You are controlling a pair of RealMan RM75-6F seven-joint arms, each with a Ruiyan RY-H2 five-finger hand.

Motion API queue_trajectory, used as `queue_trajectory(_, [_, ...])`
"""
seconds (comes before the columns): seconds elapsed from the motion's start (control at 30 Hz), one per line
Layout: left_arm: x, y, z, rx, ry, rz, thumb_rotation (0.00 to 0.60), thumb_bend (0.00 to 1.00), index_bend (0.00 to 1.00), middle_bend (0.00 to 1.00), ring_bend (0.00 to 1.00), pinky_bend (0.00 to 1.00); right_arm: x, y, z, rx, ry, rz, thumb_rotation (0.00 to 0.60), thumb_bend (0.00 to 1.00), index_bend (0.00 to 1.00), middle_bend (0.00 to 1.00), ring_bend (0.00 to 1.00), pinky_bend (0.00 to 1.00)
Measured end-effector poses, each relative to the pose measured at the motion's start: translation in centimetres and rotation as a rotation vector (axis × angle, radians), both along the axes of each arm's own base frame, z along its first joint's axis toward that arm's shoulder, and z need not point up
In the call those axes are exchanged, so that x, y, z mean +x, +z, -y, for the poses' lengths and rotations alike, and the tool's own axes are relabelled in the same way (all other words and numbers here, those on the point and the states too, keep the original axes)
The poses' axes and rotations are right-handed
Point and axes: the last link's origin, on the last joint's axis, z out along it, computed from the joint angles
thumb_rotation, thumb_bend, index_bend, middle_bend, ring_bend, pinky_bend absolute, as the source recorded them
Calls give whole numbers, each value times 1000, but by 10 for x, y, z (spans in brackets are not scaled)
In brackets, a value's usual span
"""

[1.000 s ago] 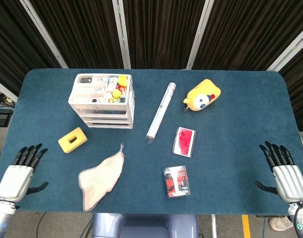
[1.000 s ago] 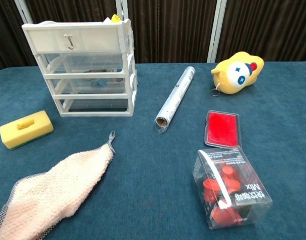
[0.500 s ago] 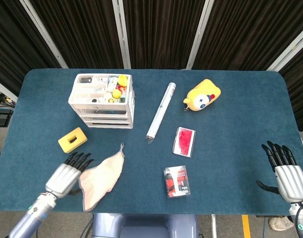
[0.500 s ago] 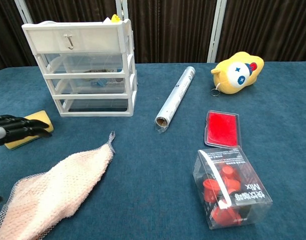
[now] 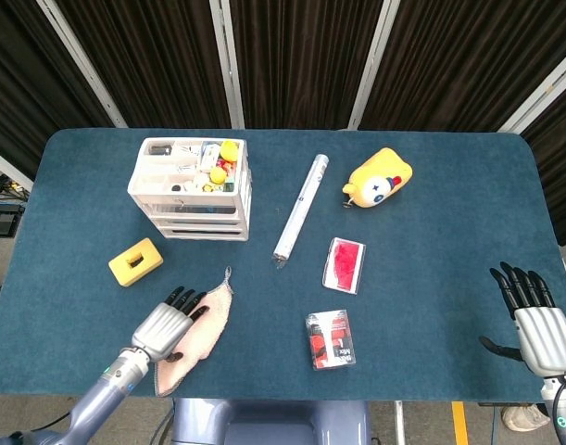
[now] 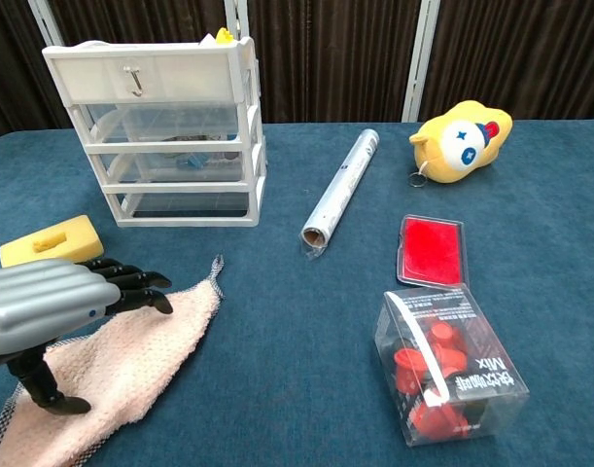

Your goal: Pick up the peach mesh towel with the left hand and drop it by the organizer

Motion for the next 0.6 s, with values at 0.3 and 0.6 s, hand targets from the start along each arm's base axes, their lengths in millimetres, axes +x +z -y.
queue_trajectory(0.3, [12,-23,-6,3,12,-6,600,203,250,91,57,137,0,0,0,3,-1,5,600,10,0,0,0,0])
queue_trajectory(0.6, [21,-25,-9,91,-16,22,600,621,917,695,624,525,0,1,0,3,-2,9,600,10,0,0,0,0])
